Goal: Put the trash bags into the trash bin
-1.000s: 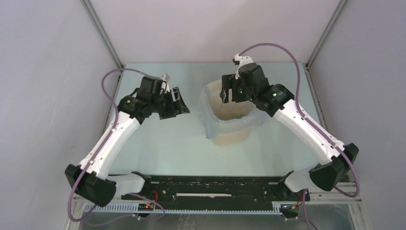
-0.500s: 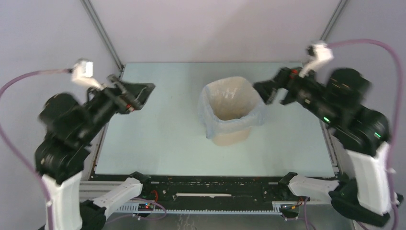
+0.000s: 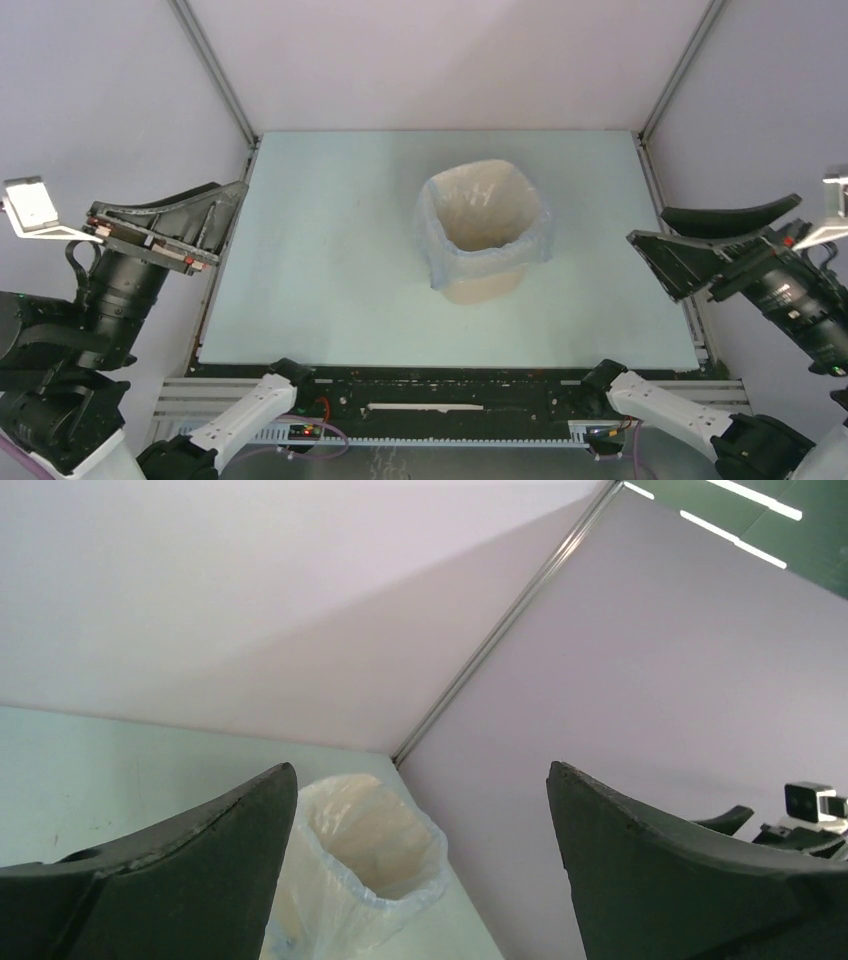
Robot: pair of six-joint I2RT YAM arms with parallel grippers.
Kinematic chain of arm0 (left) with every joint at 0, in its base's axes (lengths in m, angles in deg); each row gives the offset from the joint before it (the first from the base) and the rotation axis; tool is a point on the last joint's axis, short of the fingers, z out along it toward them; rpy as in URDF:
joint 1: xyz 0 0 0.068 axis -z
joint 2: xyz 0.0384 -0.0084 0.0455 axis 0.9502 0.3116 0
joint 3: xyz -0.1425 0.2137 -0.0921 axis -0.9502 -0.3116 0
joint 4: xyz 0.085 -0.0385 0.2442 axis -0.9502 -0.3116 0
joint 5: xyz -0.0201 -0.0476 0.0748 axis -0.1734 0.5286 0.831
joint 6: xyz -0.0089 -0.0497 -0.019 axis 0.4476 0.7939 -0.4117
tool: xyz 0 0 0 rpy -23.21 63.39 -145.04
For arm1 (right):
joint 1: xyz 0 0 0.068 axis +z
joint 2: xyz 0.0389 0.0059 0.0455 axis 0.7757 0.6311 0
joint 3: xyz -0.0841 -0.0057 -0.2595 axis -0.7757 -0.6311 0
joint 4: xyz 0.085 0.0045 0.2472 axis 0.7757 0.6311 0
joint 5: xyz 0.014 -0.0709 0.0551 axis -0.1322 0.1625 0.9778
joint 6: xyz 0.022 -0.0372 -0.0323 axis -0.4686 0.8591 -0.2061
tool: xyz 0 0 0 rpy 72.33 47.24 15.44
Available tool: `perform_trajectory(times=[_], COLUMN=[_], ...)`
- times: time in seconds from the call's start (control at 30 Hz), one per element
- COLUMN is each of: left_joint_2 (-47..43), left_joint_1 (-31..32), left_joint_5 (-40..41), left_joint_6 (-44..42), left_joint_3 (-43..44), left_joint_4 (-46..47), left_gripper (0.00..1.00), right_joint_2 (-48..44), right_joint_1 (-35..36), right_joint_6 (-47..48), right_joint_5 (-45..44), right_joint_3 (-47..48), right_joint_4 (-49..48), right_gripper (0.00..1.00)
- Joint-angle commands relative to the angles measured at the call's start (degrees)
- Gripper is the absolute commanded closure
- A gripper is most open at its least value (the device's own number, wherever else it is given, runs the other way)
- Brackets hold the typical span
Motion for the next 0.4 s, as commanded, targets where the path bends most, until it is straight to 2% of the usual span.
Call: perform_trajectory(times=[0.0, 0.37], left_joint_2=[0.28, -0.5], left_joint_1=[0.2, 0.18], left_joint_5=[1.43, 3.13], left_joint_6=[0.8, 1.07], left_joint_3=[2.68, 2.03], left_joint_4=[0.54, 0.33], left_gripper=[0.0, 0.0], right_joint_2=[-1.74, -1.24], right_joint_1=[0.42, 0.27], right_joint_6=[-1.44, -2.22], right_joint_5=[0.35, 0.09], right_joint_3=[1.01, 1.55], right_joint_4=[-0.02, 0.43], right_gripper=[0.0, 0.0])
